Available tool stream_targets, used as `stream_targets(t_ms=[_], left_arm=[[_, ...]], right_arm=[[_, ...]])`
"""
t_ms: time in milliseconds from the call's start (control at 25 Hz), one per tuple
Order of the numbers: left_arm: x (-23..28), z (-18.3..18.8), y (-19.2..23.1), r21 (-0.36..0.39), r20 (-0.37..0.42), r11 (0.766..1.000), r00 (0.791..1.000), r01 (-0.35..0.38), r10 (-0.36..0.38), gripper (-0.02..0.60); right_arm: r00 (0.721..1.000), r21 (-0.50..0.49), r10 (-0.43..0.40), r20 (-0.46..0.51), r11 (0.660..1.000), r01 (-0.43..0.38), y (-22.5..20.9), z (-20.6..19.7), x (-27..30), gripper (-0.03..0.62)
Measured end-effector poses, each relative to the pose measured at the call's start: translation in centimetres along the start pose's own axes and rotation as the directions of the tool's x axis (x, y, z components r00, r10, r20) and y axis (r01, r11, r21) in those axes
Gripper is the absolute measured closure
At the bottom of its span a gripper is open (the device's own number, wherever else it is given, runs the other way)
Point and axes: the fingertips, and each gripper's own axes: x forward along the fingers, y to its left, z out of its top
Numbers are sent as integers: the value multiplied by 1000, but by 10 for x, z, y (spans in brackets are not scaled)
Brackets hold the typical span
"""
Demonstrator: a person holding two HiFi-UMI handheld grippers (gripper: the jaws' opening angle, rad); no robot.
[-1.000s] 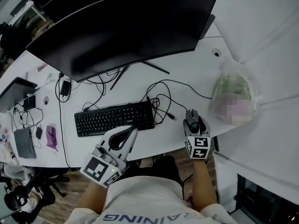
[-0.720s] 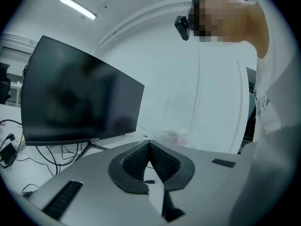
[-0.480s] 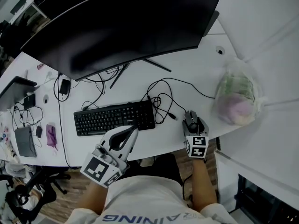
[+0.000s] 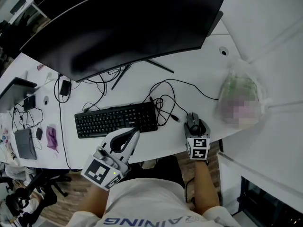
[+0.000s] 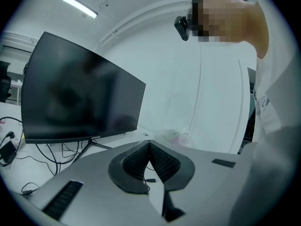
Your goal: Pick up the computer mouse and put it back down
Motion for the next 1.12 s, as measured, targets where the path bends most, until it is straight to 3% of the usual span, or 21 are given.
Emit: stream_targets(t_ms=[240,560,760,1120], left_arm=[[-3,2,-1,3,10,1000,1000,9,-9,577],[-14,10,3,5,37,1000,999,14,-14,577],[-25,18,3,16,59,1000,998,25,-26,577],[-49,37,-1,34,117,998,991,59,-63,577]], right_arm=[[1000,-20,-17,3,1000,17,2,4,-3,283],[993,-8,-25,114,1000,26,3,48,-32,283],[979,21,-28,204,999,24,12,81,-59,283],[944,-12,-27,329,999,32,38,131,-117,284]])
